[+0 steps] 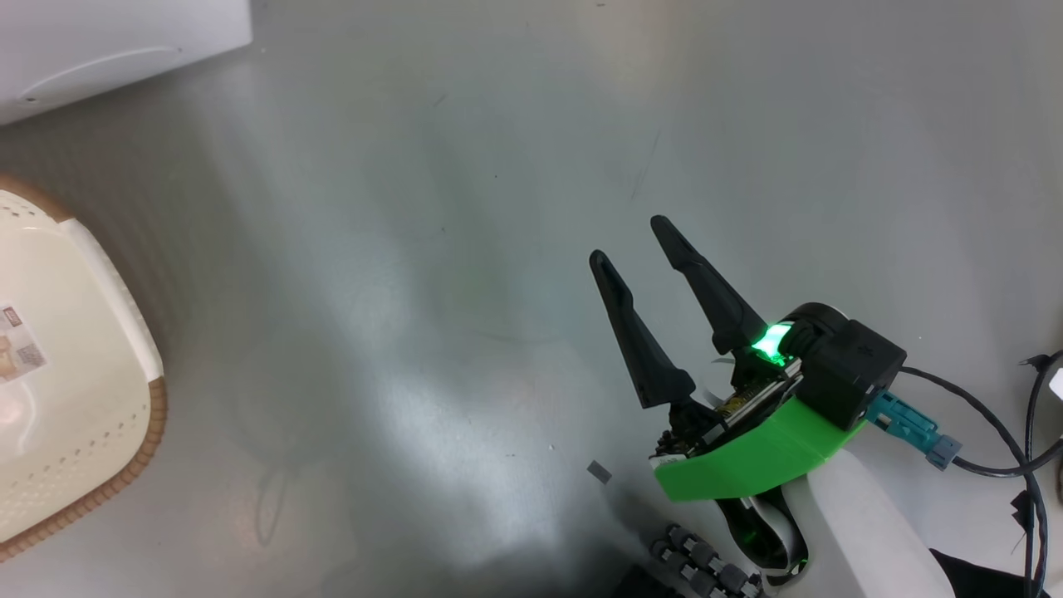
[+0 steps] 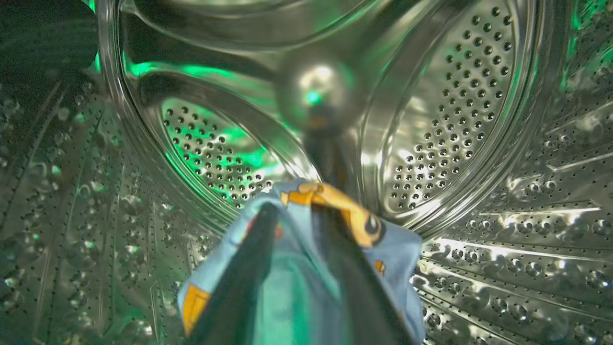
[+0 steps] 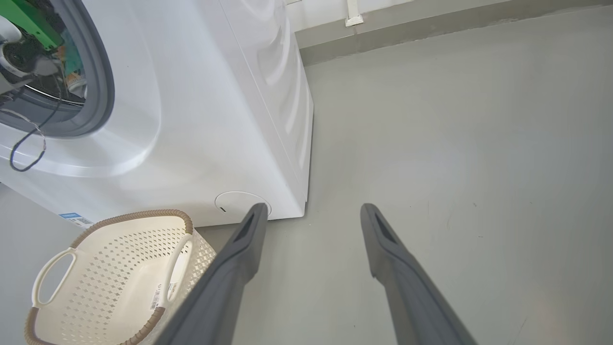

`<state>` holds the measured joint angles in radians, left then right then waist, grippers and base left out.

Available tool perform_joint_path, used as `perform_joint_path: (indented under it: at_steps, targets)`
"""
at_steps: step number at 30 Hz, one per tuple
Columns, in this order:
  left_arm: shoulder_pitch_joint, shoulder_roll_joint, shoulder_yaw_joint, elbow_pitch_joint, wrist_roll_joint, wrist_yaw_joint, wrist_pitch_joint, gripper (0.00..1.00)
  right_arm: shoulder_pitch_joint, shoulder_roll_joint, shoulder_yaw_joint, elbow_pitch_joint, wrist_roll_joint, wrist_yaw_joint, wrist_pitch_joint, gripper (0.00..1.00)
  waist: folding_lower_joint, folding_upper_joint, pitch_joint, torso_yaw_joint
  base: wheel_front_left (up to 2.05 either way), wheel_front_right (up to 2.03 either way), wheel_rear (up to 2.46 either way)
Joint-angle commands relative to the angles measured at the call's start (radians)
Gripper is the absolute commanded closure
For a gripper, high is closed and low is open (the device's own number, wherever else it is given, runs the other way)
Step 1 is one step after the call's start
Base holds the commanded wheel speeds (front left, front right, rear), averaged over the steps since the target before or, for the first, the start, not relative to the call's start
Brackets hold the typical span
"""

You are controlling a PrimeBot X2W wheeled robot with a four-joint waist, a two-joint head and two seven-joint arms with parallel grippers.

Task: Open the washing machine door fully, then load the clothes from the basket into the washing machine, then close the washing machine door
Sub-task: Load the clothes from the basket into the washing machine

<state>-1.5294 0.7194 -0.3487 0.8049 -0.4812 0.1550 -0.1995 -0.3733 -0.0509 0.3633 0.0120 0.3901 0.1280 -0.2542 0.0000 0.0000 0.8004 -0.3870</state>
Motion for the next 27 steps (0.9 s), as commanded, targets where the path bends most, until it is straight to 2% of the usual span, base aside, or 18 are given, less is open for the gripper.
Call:
perform_joint_path:
  at_steps: [1,8,16,21,27]
  targets:
    - [-0.022,0.047,0.011,-0.025,0.013,0.008,-0.01,0.0,0.01,0.001,0.017,-0.018,0.006,0.003,-0.008,0.0,0.0,0.0,-0.002,0.002,0.0,0.0,0.0]
    - [-0.011,0.04,0.008,0.009,-0.001,0.001,-0.001,0.0,0.013,0.001,0.015,-0.015,0.004,0.003,-0.008,0.0,0.0,0.0,-0.016,0.012,0.0,0.0,0.0]
    - [0.061,-0.005,0.001,0.044,-0.053,-0.034,0.039,0.0,0.025,0.001,-0.003,-0.003,-0.02,0.003,-0.008,0.0,0.0,0.0,-0.055,0.055,0.0,0.0,0.0]
    - [0.152,-0.037,0.003,0.038,-0.087,-0.051,0.013,0.0,0.036,0.001,-0.024,-0.001,-0.045,0.003,-0.008,0.0,0.0,0.0,-0.09,0.091,0.0,0.0,0.0]
    - [0.303,-0.068,0.02,-0.027,-0.119,-0.038,-0.035,0.0,0.055,0.001,-0.058,0.007,-0.078,0.003,-0.008,0.0,0.0,0.0,-0.143,0.135,0.0,0.0,0.0]
